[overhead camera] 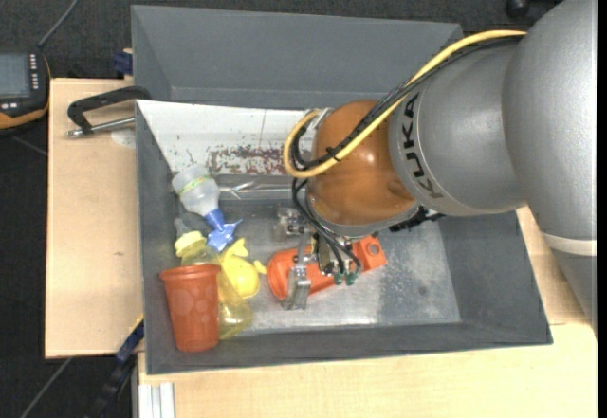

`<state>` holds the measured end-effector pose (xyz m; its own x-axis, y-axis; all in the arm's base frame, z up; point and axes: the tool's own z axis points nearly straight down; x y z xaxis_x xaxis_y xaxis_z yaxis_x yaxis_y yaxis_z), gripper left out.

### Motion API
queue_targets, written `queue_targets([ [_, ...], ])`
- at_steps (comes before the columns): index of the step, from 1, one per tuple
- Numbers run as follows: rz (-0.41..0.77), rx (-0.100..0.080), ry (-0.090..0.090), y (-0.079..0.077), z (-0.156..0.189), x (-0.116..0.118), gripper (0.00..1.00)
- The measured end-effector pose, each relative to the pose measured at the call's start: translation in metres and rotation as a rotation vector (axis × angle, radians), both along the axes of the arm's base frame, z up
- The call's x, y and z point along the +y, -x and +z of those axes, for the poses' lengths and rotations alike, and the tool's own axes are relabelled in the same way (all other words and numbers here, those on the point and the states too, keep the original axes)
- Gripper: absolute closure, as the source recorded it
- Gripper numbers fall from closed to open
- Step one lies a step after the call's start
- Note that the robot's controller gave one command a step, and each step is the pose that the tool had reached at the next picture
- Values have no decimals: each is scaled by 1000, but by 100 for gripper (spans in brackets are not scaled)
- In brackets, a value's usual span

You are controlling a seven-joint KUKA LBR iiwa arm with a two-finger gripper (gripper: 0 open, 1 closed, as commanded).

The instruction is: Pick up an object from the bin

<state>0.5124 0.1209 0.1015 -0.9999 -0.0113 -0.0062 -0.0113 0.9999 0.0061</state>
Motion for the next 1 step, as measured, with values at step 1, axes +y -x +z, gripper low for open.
queue_targets([
  [1, -1, 7, 3, -17, -31, -62, 100],
])
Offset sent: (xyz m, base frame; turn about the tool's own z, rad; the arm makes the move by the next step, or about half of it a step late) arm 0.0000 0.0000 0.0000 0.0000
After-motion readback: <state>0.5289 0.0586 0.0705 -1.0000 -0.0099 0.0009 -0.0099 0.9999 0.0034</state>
